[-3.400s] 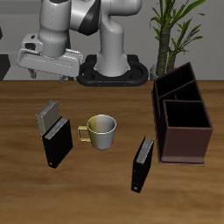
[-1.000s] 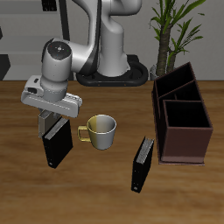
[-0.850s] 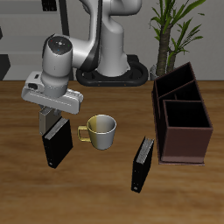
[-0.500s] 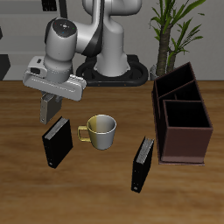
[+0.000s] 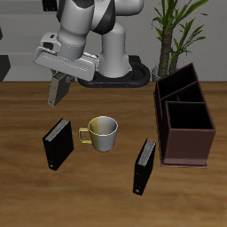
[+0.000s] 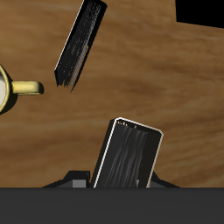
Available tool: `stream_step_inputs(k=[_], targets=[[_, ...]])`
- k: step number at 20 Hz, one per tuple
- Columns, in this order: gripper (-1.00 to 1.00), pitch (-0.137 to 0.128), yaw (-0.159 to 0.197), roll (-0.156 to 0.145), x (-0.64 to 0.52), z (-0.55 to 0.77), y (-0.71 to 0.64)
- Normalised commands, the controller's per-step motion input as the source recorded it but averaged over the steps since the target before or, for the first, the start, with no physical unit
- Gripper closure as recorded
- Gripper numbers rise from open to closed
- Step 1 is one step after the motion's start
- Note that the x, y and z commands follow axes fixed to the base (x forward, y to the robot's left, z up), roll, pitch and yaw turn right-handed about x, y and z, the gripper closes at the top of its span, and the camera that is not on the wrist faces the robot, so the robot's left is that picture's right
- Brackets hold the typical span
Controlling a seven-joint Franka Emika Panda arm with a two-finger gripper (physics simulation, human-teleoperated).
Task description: Place the yellow book into the left desk caddy's right compartment
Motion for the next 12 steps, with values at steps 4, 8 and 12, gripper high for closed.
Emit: stream_step_inputs(k=[4, 8, 12], targets=[[1.0, -0.055, 0.02, 0.057, -0.05, 0.65, 0.73], [1.0, -0.03, 0.015, 0.034, 0.11, 0.38, 0.54], [1.0, -0.033, 0.019, 0.035, 0.17, 0.37, 0.62]])
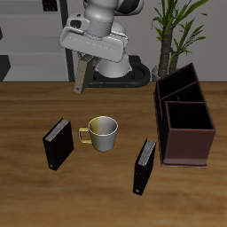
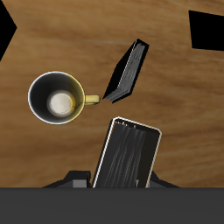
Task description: Place the yellow book into the left desk caddy's right compartment
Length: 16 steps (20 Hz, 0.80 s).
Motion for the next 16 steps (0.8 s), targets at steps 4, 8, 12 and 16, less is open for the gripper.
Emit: stream_step_inputs(k=[4, 8, 12, 16], targets=[[1.0, -0.011, 0.006, -0.004, 0.24, 0.24, 0.48], [1.0, 0.006, 0.014, 0.007, 0.23, 0.14, 0.44], [1.0, -0.015, 0.006, 0.04, 0.27, 0.15, 0.57], [1.0, 0.017, -0.016, 0.035, 0.26, 0.05, 0.48]])
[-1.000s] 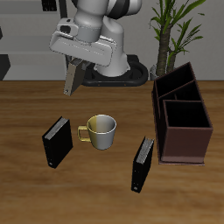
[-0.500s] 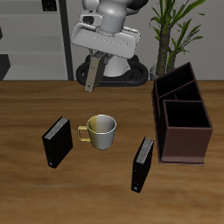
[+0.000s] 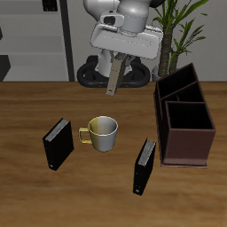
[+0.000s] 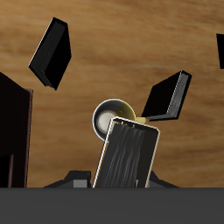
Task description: Place the yellow book into the left desk caddy's right compartment
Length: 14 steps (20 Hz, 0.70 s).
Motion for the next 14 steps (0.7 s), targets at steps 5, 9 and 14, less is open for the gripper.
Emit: stream_step_inputs(k=[5, 9, 14], targets=[[1.0, 0.009, -0.025, 0.03, 0.2, 0.06, 0.45], [1.0, -0.006, 0.003, 0.053, 0.15, 0.09, 0.5], [1.0, 0.006, 0.001, 0.027, 0.13, 0.01, 0.34]])
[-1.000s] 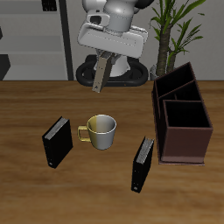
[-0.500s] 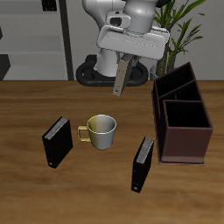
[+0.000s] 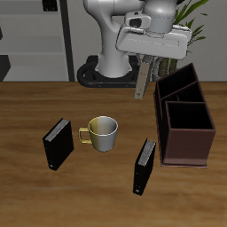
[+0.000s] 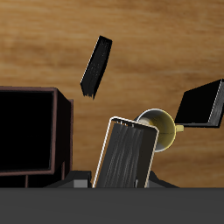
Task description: Place the yellow book into the left desk caddy's right compartment
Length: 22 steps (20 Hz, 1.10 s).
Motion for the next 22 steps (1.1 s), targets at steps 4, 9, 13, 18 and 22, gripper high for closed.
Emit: stream_step_inputs(k=[4, 9, 13, 18, 22], targets=[[1.0, 0.017, 0.013, 0.067, 0.16, -0.06, 0.53], [1.0, -0.004, 0.03, 0.064, 0.13, -0.02, 0.45], [1.0, -0.022, -0.004, 0.041, 0.13, 0.06, 0.29], [1.0, 0.007, -0.006, 0.037, 0.11, -0.03, 0.26], [1.0, 0.0, 0.005, 0.06, 0.1, -0.05, 0.44]])
